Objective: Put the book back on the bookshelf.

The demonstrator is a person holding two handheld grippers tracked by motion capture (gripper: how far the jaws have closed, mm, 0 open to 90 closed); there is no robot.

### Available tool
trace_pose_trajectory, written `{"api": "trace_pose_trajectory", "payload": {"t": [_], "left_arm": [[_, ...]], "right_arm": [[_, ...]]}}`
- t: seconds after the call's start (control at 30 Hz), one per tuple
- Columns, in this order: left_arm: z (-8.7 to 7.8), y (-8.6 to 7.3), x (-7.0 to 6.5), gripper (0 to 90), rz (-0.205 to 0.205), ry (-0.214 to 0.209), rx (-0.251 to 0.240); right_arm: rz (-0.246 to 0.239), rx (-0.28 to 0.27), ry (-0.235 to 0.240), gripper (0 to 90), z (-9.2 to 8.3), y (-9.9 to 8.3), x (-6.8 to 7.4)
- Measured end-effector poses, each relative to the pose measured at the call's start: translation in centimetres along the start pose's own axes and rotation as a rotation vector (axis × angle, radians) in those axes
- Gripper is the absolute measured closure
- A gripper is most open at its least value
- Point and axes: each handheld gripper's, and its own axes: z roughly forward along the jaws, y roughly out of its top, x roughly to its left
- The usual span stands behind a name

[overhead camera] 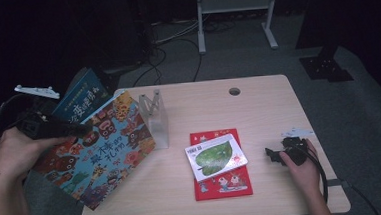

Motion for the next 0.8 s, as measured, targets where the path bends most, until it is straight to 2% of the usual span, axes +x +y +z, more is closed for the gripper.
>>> {"api": "trace_pose_trajectory", "payload": {"t": [0.27,0.4,0.5,0.8], "left_arm": [[-1.2,-1.6,1.6,80.8,-0.061,0.043,0.011],[-1.4,-2.1,2.2,80.7,-0.091,0.082,0.014],[-1.4,-2.2,2.5,80.7,-0.112,0.117,0.029],[-0.8,-1.9,3.1,80.8,-0.167,0.213,0.030]], "right_arm": [[-0.002,-0.002,-0.005,9.3,0.0,0.0,-0.1],[0.002,-0.003,-0.007,9.3,0.0,0.0,-0.1],[0.002,-0.003,-0.008,9.3,0.1,0.0,-0.1],[0.007,-0.003,-0.010,9.3,0.1,0.0,-0.1]]}}
